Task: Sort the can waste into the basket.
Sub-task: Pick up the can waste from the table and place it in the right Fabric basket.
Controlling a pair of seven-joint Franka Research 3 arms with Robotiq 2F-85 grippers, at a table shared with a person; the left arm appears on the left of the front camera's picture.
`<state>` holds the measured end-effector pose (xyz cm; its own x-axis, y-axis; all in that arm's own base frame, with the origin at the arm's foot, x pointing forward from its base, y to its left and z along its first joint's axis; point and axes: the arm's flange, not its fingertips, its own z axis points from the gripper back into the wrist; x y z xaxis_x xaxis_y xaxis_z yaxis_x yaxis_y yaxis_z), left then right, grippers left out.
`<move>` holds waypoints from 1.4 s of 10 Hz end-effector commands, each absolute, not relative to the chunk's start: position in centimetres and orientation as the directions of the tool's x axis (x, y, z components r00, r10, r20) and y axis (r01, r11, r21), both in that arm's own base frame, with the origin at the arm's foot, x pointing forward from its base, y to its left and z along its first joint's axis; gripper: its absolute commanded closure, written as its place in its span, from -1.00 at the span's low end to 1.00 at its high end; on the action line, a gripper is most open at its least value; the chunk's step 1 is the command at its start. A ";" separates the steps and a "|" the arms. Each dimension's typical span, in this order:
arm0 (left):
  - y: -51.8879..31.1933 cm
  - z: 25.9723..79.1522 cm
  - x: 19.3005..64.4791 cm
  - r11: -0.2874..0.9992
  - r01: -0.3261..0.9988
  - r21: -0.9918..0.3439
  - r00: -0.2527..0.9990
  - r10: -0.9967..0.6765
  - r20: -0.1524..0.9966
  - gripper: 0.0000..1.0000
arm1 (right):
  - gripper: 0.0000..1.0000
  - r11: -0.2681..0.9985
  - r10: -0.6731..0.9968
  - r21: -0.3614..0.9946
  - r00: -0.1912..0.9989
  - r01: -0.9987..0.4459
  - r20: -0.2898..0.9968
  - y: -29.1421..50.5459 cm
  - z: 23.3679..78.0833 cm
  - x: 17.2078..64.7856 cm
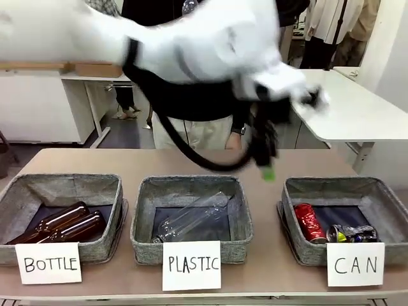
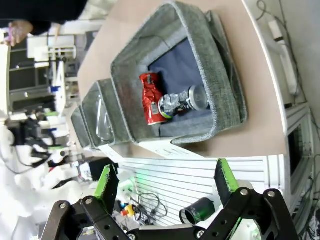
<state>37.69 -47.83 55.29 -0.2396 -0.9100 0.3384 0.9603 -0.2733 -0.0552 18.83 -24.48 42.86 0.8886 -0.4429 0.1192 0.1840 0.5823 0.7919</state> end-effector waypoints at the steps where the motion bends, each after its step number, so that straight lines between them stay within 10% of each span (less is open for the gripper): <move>1: -32.9 58.3 39.6 -0.048 0.978 -0.205 0.039 -0.915 0.400 -1.00 | -1.00 0.590 -0.441 0.787 0.888 0.182 0.126 -24.5 43.0 18.9; 5: -8.8 60.1 40.2 0.371 0.846 -0.384 0.534 -0.577 0.619 -1.00 | -1.00 0.544 -0.274 0.838 0.935 -0.043 0.226 -12.0 47.6 27.3; 9: 10.0 52.1 39.5 0.024 0.704 -0.709 0.702 0.125 0.701 -1.00 | -1.00 0.398 -0.170 0.915 0.985 0.063 0.006 3.8 49.7 34.6; 10: 10.9 50.2 39.5 0.032 0.681 -0.732 0.717 0.177 0.674 -1.00 | -1.00 0.406 -0.169 0.908 0.985 0.102 -0.035 5.4 48.7 34.8; 11: 10.4 53.9 38.3 0.151 0.735 -0.661 0.678 -0.158 0.717 -1.00 | -1.00 0.424 -0.120 0.904 0.985 -0.064 0.126 2.9 50.3 32.8; 14: 10.4 53.9 38.3 0.151 0.735 -0.661 0.678 -0.158 0.717 -1.00 | -1.00 0.424 -0.120 0.904 0.985 -0.064 0.126 2.9 50.3 32.8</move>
